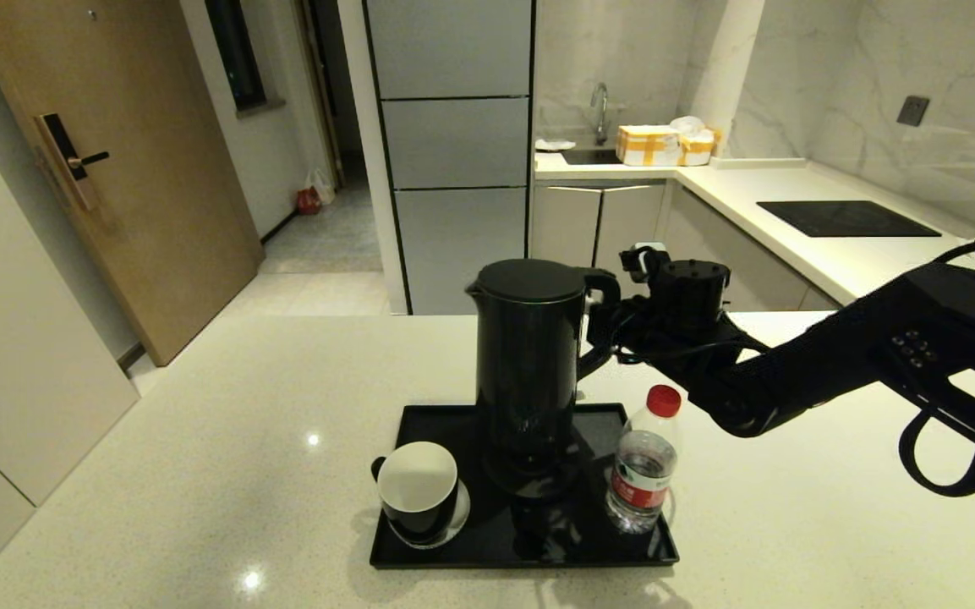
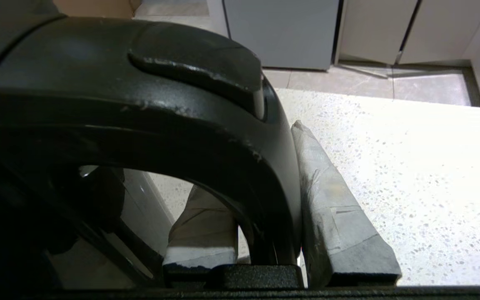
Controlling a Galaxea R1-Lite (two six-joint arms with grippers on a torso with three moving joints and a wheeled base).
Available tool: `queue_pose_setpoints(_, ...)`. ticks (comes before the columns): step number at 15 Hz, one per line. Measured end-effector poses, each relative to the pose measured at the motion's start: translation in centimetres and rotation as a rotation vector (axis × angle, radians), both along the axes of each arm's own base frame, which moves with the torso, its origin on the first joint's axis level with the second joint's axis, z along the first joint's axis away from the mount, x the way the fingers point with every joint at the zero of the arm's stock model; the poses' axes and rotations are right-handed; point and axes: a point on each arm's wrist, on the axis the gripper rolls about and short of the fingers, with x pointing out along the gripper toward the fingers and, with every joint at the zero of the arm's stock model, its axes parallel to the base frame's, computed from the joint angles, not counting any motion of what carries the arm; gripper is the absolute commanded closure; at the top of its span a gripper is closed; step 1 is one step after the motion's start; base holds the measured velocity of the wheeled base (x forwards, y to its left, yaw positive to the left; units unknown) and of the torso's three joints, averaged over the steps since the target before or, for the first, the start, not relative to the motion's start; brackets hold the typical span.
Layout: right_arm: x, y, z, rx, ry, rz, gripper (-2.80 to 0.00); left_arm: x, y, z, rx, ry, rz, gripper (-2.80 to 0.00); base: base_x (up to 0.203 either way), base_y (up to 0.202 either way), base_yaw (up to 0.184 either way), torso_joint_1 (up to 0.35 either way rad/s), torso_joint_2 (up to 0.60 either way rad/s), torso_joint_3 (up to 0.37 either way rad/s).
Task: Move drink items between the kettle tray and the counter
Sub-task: Return the kettle to its original position
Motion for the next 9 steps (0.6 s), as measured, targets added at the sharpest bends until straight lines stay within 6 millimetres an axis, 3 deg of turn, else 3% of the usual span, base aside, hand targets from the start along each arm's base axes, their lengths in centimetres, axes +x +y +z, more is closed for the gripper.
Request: queue_pose_setpoints(9, 0.3, 0.2, -1.4, -0.007, 0.006, 0.006, 0.0, 0.0, 0.0, 0.0, 0.0, 0.0, 0.0, 0.0, 0.0, 0.0, 0.0, 0.0, 0.0, 0.0)
